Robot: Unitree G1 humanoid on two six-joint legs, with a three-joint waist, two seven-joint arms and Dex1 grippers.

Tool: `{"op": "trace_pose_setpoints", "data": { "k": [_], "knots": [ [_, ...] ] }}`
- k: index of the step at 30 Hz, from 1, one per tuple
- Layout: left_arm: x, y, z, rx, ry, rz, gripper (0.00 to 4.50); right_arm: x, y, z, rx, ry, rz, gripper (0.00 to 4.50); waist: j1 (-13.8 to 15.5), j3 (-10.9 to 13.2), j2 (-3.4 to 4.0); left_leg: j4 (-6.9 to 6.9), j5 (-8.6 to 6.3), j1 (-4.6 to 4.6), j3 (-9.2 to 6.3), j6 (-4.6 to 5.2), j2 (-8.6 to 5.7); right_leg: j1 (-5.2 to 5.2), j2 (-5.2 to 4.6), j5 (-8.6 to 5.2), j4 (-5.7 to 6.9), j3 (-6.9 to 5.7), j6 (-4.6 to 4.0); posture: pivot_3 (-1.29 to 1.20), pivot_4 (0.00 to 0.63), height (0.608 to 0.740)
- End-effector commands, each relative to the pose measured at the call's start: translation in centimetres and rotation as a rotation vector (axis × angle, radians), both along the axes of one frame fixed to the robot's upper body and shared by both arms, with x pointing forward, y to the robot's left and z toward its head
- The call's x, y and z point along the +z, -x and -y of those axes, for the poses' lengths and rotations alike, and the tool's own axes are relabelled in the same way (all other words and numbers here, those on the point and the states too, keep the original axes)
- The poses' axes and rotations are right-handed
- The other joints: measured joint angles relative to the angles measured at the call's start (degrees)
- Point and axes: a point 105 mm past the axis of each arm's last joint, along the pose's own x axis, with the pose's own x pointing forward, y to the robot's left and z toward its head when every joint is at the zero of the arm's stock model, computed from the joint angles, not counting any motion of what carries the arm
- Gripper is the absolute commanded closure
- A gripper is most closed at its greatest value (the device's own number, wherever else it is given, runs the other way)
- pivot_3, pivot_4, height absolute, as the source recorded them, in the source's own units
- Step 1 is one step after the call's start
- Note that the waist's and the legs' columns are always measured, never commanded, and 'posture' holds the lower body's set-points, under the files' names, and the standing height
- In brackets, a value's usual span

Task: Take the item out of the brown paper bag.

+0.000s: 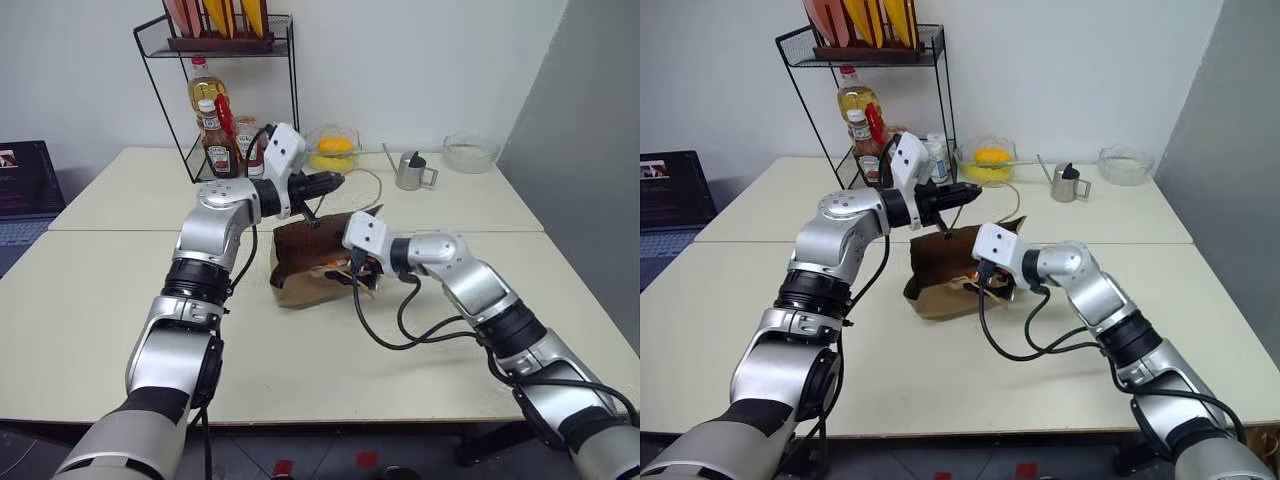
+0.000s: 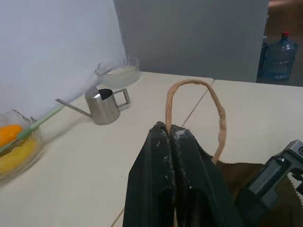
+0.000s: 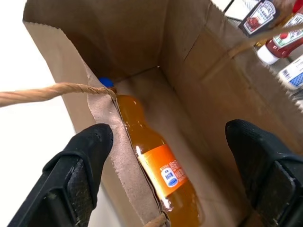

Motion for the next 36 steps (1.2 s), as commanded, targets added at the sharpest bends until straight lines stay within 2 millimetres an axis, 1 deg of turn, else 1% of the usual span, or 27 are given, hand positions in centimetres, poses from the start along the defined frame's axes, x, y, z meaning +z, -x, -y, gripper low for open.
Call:
{"op": "trace_pose_setpoints", "data": {
  "k": [1, 3, 6, 8, 11, 13, 15, 18, 23, 26, 31, 33, 36],
  "knots": [
    [2.2, 0.7, -0.2, -0.007, 0.026, 0.074, 4.50, 1.4, 0.8, -0.7, 0.067, -0.024, -0.033, 0.35, 0.01, 0.00, 0.00, 0.00, 0.00, 0.00, -0.01, 0.00, 0.00, 0.00, 0.00, 0.00, 0.00, -0.01, 0.00, 0.00, 0.150, 0.740],
    [2.3, 0.8, -0.2, -0.007, 0.026, 0.077, 4.50, 2.3, 1.8, -0.3, 0.113, -0.045, -0.095, 0.35, 0.02, 0.01, 0.01, 0.00, 0.00, -0.01, -0.01, 0.00, 0.00, 0.00, 0.00, 0.00, 0.00, -0.01, 0.00, 0.00, 0.150, 0.740],
    [2.3, 0.8, -0.4, -0.005, 0.025, 0.079, 4.50, 3.3, 3.2, 1.1, 0.176, -0.031, -0.165, 0.35, 0.16, 0.02, 0.03, 0.01, 0.00, -0.04, -0.04, 0.00, -0.05, 0.00, -0.06, 0.00, 0.00, -0.04, -0.01, 0.00, 0.150, 0.740],
    [2.3, 0.8, -0.4, -0.005, 0.024, 0.080, 4.50, 4.0, 3.5, 1.9, 0.184, -0.031, -0.187, 0.35, 0.14, 0.02, 0.03, 0.02, 0.00, -0.06, -0.06, 0.01, -0.08, 0.00, -0.09, 0.00, -0.01, -0.08, 0.00, 0.00, 0.150, 0.740],
    [2.3, 0.9, -0.3, -0.006, 0.024, 0.080, 4.50, 4.8, 3.0, 2.5, 0.154, -0.049, -0.184, 0.35, 0.03, 0.02, 0.04, 0.01, -0.01, -0.03, -0.05, 0.01, -0.08, 0.01, -0.09, 0.00, 0.00, -0.08, 0.00, 0.00, 0.150, 0.740],
    [2.3, 0.9, -0.2, -0.010, 0.023, 0.080, 4.50, 5.5, 1.7, 2.6, 0.095, -0.087, -0.157, 0.35, -0.05, 0.02, 0.04, 0.01, -0.01, -0.02, -0.06, 0.01, -0.07, 0.00, -0.08, 0.00, 0.02, -0.08, 0.00, 0.00, 0.150, 0.740],
    [2.4, 0.9, -0.1, -0.014, 0.023, 0.081, 4.50, 5.9, 0.8, 2.3, 0.059, -0.116, -0.140, 0.35, -0.19, 0.03, 0.05, 0.01, -0.01, -0.01, -0.04, 0.01, -0.06, 0.00, -0.08, 0.00, 0.03, -0.07, 0.00, 0.00, 0.150, 0.740],
    [2.6, 0.8, 0.1, -0.019, 0.024, 0.085, 4.50, 6.0, 0.2, 1.3, 0.053, -0.123, -0.127, 0.35, -0.38, 0.03, 0.05, 0.01, 0.00, -0.02, -0.04, 0.01, -0.06, -0.02, -0.08, 0.00, 0.04, -0.07, 0.00, 0.00, 0.150, 0.740],
    [2.7, 0.7, 0.3, -0.024, 0.026, 0.088, 4.50, 4.5, -0.3, -0.4, 0.066, -0.075, -0.124, 0.35, -0.42, 0.03, 0.05, 0.01, 0.00, -0.05, -0.04, 0.00, -0.09, -0.03, -0.11, 0.00, 0.03, -0.07, -0.01, 0.00, 0.150, 0.740],
    [2.7, 0.7, 0.4, -0.028, 0.027, 0.089, 4.50, 3.6, -0.5, -1.1, 0.071, -0.040, -0.116, 0.35, -0.43, 0.03, 0.06, 0.01, 0.00, -0.05, -0.04, 0.00, -0.10, -0.03, -0.12, 0.01, 0.04, -0.07, -0.01, 0.00, 0.150, 0.740],
    [2.7, 0.8, 0.4, -0.028, 0.032, 0.090, 4.50, 0.4, -0.4, -1.4, 0.119, 0.189, 0.023, 0.35, -0.45, 0.04, 0.06, 0.01, 0.00, -0.05, -0.04, 0.00, -0.10, -0.04, -0.12, 0.00, 0.04, -0.08, 0.00, 0.00, 0.150, 0.740],
    [2.6, 0.8, 0.4, -0.027, 0.033, 0.090, 4.50, -0.9, -0.3, -1.3, 0.154, 0.300, 0.092, 0.35, -0.45, 0.03, 0.06, 0.01, 0.00, -0.05, -0.04, 0.00, -0.10, -0.04, -0.12, 0.00, 0.04, -0.08, 0.00, 0.00, 0.150, 0.740],
    [2.5, 0.8, 0.3, -0.026, 0.034, 0.089, 4.50, -2.4, -0.4, -0.8, 0.192, 0.435, 0.175, 0.35, -0.45, 0.03, 0.06, 0.02, 0.00, -0.04, -0.04, -0.01, -0.10, -0.03, -0.12, 0.00, 0.04, -0.08, 0.00, 0.00, 0.150, 0.740]
  ]
}}
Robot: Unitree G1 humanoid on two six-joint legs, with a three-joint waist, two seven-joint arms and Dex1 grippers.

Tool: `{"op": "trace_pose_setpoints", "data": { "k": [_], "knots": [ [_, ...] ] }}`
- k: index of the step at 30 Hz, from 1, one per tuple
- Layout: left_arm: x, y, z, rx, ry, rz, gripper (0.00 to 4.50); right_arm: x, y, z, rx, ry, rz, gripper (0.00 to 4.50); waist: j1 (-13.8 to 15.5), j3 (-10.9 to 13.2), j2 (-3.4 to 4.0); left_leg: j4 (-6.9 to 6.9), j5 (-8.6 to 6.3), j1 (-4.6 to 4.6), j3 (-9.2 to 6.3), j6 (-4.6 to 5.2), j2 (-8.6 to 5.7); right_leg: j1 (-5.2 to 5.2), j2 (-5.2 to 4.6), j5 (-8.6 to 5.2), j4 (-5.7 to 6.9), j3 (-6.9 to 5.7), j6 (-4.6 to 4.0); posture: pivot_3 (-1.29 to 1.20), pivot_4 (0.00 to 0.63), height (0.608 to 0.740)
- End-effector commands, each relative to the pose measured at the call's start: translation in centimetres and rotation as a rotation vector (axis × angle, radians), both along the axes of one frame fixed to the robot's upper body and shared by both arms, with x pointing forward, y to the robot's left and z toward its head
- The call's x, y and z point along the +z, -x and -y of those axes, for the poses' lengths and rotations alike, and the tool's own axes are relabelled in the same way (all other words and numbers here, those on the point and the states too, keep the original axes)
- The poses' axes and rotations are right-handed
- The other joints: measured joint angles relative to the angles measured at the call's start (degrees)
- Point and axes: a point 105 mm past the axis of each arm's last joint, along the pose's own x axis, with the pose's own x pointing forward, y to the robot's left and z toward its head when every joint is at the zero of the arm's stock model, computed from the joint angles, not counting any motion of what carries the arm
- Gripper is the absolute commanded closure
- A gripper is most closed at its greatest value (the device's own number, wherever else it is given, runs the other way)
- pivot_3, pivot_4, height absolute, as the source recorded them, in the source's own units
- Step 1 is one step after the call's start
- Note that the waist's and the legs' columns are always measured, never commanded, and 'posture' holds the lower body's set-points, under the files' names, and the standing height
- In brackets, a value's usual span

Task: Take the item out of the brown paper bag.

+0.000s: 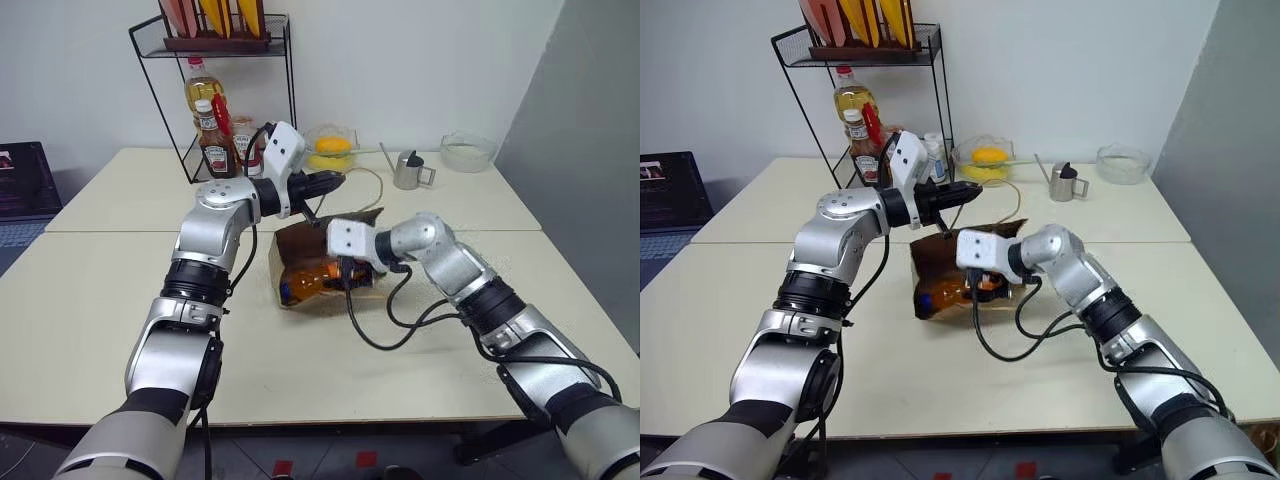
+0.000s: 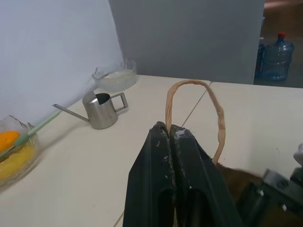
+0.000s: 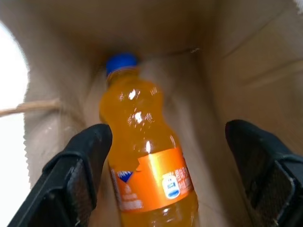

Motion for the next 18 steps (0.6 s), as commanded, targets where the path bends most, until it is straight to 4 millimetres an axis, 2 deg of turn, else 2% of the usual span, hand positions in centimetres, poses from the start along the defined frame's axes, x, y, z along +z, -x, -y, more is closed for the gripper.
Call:
{"op": "trace_pose_setpoints", "data": {
  "k": [1, 6, 13, 18],
  "knots": [
    [2.3, 0.5, 0.1, -0.012, 0.032, 0.072, 4.50, -1.3, -0.1, 0.6, 0.051, 0.135, 0.105, 0.35, 0.02, 0.00, 0.00, 0.00, 0.00, 0.00, 0.00, -0.01, 0.00, 0.00, 0.00, 0.00, 0.00, 0.00, 0.00, 0.00, 0.150, 0.740],
    [2.2, 0.6, 0.1, -0.011, 0.035, 0.073, 4.50, -2.4, -0.2, 0.4, 0.086, 0.206, 0.162, 0.35, 0.01, 0.00, 0.00, 0.02, 0.01, 0.01, 0.00, -0.02, 0.01, 0.00, 0.00, 0.01, 0.02, 0.00, 0.00, 0.00, 0.150, 0.740],
    [1.9, 0.9, 0.1, -0.012, 0.038, 0.071, 4.50, -4.6, -0.3, 0.8, 0.098, 0.305, 0.152, 0.35, 0.05, 0.00, 0.00, 0.03, 0.04, 0.02, -0.01, -0.07, 0.00, 0.01, -0.01, 0.01, 0.03, 0.00, 0.00, 0.00, 0.150, 0.740],
    [1.7, 1.3, 0.3, -0.016, 0.041, 0.071, 4.50, -5.9, -1.2, 1.4, 0.050, 0.347, 0.142, 0.35, 0.08, -0.01, -0.01, 0.03, 0.05, 0.04, -0.02, -0.08, -0.01, 0.04, -0.03, 0.01, 0.04, 0.00, 0.00, 0.00, 0.150, 0.740]
  ]
}}
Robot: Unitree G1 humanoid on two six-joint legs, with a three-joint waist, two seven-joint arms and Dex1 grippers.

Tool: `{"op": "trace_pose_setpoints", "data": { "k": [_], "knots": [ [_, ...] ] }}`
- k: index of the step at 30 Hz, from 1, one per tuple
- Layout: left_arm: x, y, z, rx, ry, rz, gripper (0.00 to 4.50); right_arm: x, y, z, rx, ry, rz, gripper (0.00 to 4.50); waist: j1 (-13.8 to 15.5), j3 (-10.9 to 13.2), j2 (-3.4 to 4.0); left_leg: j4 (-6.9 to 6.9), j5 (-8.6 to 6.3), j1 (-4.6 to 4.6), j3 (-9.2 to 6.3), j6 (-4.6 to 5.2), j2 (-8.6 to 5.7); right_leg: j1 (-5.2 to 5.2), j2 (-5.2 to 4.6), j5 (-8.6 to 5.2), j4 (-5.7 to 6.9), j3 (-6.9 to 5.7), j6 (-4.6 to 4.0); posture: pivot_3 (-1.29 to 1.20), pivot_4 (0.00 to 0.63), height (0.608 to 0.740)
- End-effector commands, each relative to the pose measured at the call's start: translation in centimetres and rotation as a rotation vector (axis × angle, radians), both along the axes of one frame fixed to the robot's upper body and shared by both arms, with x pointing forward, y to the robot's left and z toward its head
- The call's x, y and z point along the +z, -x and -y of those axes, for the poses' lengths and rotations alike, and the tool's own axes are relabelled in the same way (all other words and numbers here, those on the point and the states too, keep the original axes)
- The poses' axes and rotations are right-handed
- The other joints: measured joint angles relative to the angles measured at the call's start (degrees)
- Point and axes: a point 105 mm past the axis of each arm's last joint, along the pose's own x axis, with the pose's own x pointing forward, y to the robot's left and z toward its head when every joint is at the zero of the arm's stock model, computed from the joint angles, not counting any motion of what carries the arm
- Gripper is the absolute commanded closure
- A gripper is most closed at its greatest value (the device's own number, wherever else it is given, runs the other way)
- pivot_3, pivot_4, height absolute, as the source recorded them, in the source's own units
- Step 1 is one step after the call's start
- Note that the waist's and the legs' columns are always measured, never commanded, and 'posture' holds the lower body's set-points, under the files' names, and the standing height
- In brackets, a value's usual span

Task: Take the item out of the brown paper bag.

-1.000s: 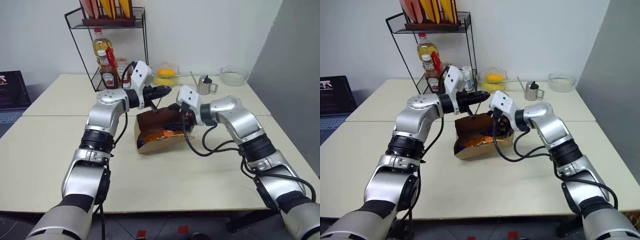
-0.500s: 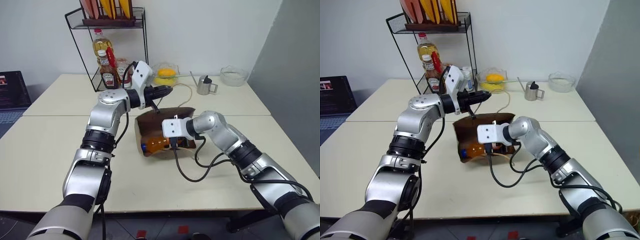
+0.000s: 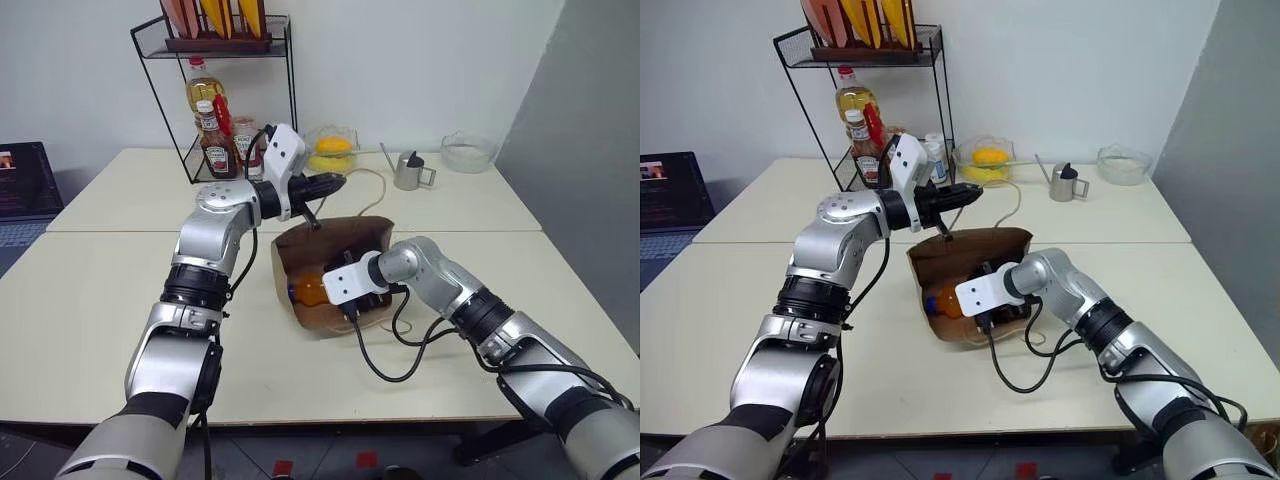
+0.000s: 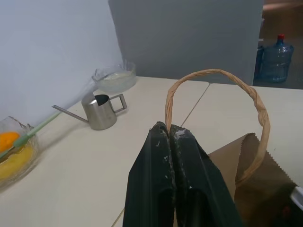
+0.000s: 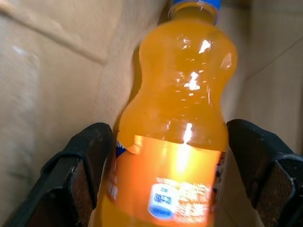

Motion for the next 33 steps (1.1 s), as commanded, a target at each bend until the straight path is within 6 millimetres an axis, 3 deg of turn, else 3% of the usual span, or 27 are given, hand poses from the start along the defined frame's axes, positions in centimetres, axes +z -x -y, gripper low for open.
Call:
{"op": "trace_pose_setpoints", "data": {
  "k": [1, 4, 8, 9, 15, 23, 28, 31, 33],
  "knots": [
    [1.8, 0.9, 0.1, -0.017, 0.034, 0.066, 4.50, -1.5, -0.7, 1.0, -0.053, 0.048, -0.016, 0.35, 0.01, 0.00, 0.00, 0.00, 0.00, 0.00, 0.00, 0.00, 0.00, 0.00, 0.00, 0.00, 0.00, 0.01, 0.00, 0.00, 0.150, 0.740],
    [1.7, 1.0, 0.1, -0.017, 0.034, 0.065, 4.50, -1.2, -1.2, 1.1, -0.072, 0.021, -0.003, 0.35, 0.00, 0.00, 0.00, 0.00, 0.00, 0.10, 0.01, 0.00, 0.00, 0.09, -0.01, 0.00, 0.00, 0.02, 0.00, 0.00, 0.150, 0.740],
    [1.5, 1.1, 0.1, -0.016, 0.033, 0.061, 4.50, -0.4, -1.2, 1.1, -0.062, -0.022, 0.009, 1.18, 0.00, 0.00, 0.00, 0.00, 0.00, 0.16, 0.00, 0.01, 0.00, 0.14, -0.01, 0.02, 0.03, 0.01, 0.02, 0.00, 0.150, 0.740],
    [1.4, 1.1, 0.1, -0.015, 0.033, 0.060, 4.50, 0.0, -1.2, 1.0, -0.059, -0.041, 0.013, 1.21, 0.00, 0.00, 0.00, 0.00, 0.00, 0.16, 0.00, 0.01, -0.01, 0.14, -0.01, 0.02, 0.03, 0.01, 0.03, 0.00, 0.150, 0.740],
    [1.2, 0.6, -0.6, 0.012, 0.019, 0.056, 4.50, 4.5, -0.6, 1.0, -0.028, -0.238, 0.085, 1.21, 0.05, 0.01, 0.01, 0.00, 0.00, 0.08, -0.01, 0.00, -0.02, 0.10, -0.03, 0.02, -0.01, 0.01, 0.02, 0.00, 0.150, 0.740],
    [-0.1, -0.2, -1.9, 0.076, -0.015, 0.047, 4.50, 9.0, 4.3, 2.7, 0.075, -0.587, 0.059, 1.21, -0.06, 0.01, 0.01, -0.04, 0.00, 0.04, -0.01, 0.01, -0.01, 0.08, -0.04, 0.02, -0.04, -0.01, 0.02, 0.00, 0.150, 0.740],
    [-0.6, -1.2, -2.1, 0.119, -0.041, 0.044, 4.50, 13.1, 6.4, 3.8, 0.095, -0.851, 0.105, 1.21, -0.06, 0.00, 0.01, -0.01, 0.00, 0.05, -0.01, 0.02, -0.02, 0.08, -0.02, 0.02, 0.00, -0.01, 0.02, 0.00, 0.150, 0.740],
    [-0.6, -1.6, -2.3, 0.133, -0.048, 0.044, 4.50, 14.5, 7.2, 4.4, 0.089, -0.935, 0.109, 1.21, 0.06, 0.00, 0.00, 0.00, -0.01, 0.03, -0.02, 0.02, -0.02, 0.08, -0.02, 0.02, -0.01, -0.02, 0.02, 0.00, 0.150, 0.740],
    [-0.9, -2.0, -2.4, 0.151, -0.062, 0.039, 4.50, 17.4, 6.9, 5.8, -0.010, -1.155, 0.085, 1.21, 0.14, 0.00, 0.01, -0.01, -0.01, 0.02, -0.02, 0.02, -0.02, 0.08, -0.02, 0.02, -0.02, -0.02, 0.02, 0.00, 0.150, 0.740]
  ]
}}
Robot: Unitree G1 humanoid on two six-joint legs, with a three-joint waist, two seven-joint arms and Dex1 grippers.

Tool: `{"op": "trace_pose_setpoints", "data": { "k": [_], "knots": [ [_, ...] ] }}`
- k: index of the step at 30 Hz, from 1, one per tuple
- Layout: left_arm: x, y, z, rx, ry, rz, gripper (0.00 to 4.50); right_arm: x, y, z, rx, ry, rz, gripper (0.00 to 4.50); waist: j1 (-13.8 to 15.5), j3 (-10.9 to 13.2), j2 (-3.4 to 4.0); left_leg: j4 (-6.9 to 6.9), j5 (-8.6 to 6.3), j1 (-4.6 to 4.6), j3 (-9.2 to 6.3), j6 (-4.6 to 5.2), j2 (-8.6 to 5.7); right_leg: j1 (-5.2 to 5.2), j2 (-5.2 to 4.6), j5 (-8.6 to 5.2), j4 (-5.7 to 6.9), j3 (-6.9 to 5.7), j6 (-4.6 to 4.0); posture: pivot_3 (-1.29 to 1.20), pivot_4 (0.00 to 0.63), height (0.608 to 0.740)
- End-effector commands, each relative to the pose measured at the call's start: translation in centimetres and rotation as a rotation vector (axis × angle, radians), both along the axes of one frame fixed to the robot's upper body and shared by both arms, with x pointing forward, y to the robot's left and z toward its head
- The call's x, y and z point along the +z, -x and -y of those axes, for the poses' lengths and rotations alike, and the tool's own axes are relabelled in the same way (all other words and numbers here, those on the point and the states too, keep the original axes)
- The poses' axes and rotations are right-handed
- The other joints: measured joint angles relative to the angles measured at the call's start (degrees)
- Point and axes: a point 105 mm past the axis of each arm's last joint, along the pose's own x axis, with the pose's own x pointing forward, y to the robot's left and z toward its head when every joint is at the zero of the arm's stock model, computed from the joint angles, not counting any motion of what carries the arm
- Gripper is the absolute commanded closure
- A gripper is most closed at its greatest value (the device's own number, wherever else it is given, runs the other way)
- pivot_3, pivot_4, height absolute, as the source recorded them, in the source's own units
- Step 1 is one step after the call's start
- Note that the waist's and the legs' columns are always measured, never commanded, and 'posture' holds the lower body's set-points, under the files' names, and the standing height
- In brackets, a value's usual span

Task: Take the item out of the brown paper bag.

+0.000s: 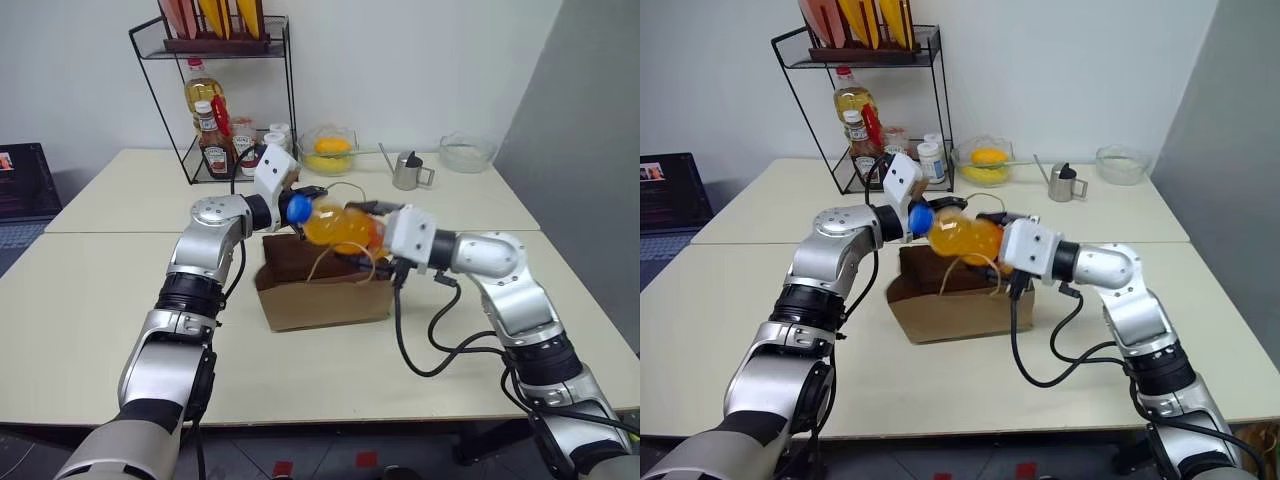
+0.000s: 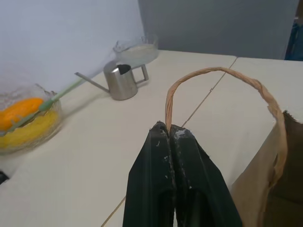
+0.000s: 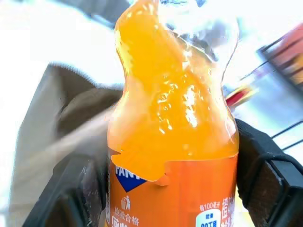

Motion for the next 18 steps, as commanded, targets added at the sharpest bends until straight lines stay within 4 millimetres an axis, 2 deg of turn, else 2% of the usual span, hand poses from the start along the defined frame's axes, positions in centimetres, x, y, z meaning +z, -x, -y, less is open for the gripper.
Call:
{"op": "trace_pose_setpoints", "data": {
  "k": [1, 2, 4, 5, 7, 9, 11, 13, 15, 18],
  "knots": [
    [1.9, -0.4, 0.1, 0.020, -0.017, 0.071, 4.50, 6.6, -0.1, 3.3, -0.137, -0.411, -0.023, 1.21, 0.12, 0.00, 0.00, 0.00, 0.00, -0.01, 0.00, 0.00, 0.00, 0.00, 0.00, 0.00, 0.00, 0.00, 0.00, 0.00, 0.150, 0.740],
    [1.9, -0.6, 0.1, 0.026, -0.019, 0.072, 4.50, 7.7, -0.6, 4.4, -0.194, -0.513, -0.048, 1.21, 0.26, 0.00, 0.00, 0.00, 0.00, 0.00, -0.01, 0.00, 0.00, 0.00, 0.00, 0.00, 0.02, 0.00, 0.00, 0.00, 0.150, 0.740],
    [2.0, -0.7, 0.1, 0.026, -0.017, 0.074, 4.50, 8.2, -2.4, 7.8, -0.392, -0.614, -0.063, 1.21, 0.41, 0.01, 0.01, 0.02, 0.01, -0.02, -0.02, -0.01, -0.01, -0.02, -0.01, 0.00, 0.05, -0.02, -0.01, 0.00, 0.150, 0.740],
    [2.0, -0.7, 0.1, 0.025, -0.017, 0.075, 4.50, 8.1, -2.8, 8.9, -0.456, -0.625, -0.062, 1.21, 0.62, 0.00, 0.01, 0.02, 0.01, -0.02, -0.02, -0.01, -0.02, -0.02, -0.02, 0.00, 0.04, -0.01, -0.01, 0.00, 0.150, 0.740],
    [2.0, -0.8, 0.3, 0.020, -0.016, 0.076, 4.50, 6.6, -4.5, 12.9, -0.690, -0.637, -0.095, 1.21, 0.97, 0.00, 0.00, 0.00, 0.00, -0.05, -0.06, 0.00, -0.07, -0.01, -0.05, 0.00, -0.02, -0.06, -0.01, 0.00, 0.150, 0.740],
    [2.0, -0.8, 0.6, 0.012, -0.014, 0.078, 4.50, 3.7, -5.5, 16.0, -0.872, -0.511, -0.128, 1.21, 1.10, 0.00, 0.00, -0.01, 0.00, -0.11, -0.06, 0.01, -0.11, -0.01, -0.10, 0.00, -0.06, -0.06, -0.01, 0.00, 0.150, 0.740],
    [2.0, -0.8, 0.7, 0.006, -0.011, 0.079, 4.50, 0.1, -5.9, 17.7, -0.970, -0.186, -0.098, 1.21, 1.15, 0.00, 0.00, -0.02, -0.01, -0.14, -0.04, 0.02, -0.21, -0.01, -0.17, 0.00, -0.11, -0.03, -0.01, 0.00, 0.150, 0.740],
    [2.1, -0.8, 0.9, 0.002, -0.009, 0.080, 4.50, -2.4, -5.7, 18.9, -0.976, 0.125, -0.008, 1.21, 0.86, 0.02, 0.04, -0.05, -0.02, -0.14, 0.00, 0.05, -0.38, -0.04, -0.30, -0.01, -0.12, 0.03, 0.01, 0.00, 0.150, 0.740],
    [2.0, -0.7, 1.0, -0.003, -0.009, 0.080, 4.50, -5.7, -5.4, 19.8, -0.916, 0.382, -0.026, 1.21, 0.36, 0.09, 0.14, -0.06, -0.02, -0.17, 0.10, 0.08, -0.51, -0.13, -0.43, -0.05, -0.10, 0.16, 0.08, 0.00, 0.150, 0.740],
    [2.0, -0.7, 1.1, -0.009, -0.010, 0.082, 4.50, -9.6, -4.7, 20.0, -0.820, 0.392, -0.235, 1.21, -1.23, 0.10, 0.17, -0.06, -0.02, -0.13, 0.21, 0.10, -0.63, -0.15, -0.57, -0.10, -0.05, 0.27, 0.21, 0.00, 0.150, 0.740]
  ]
}}
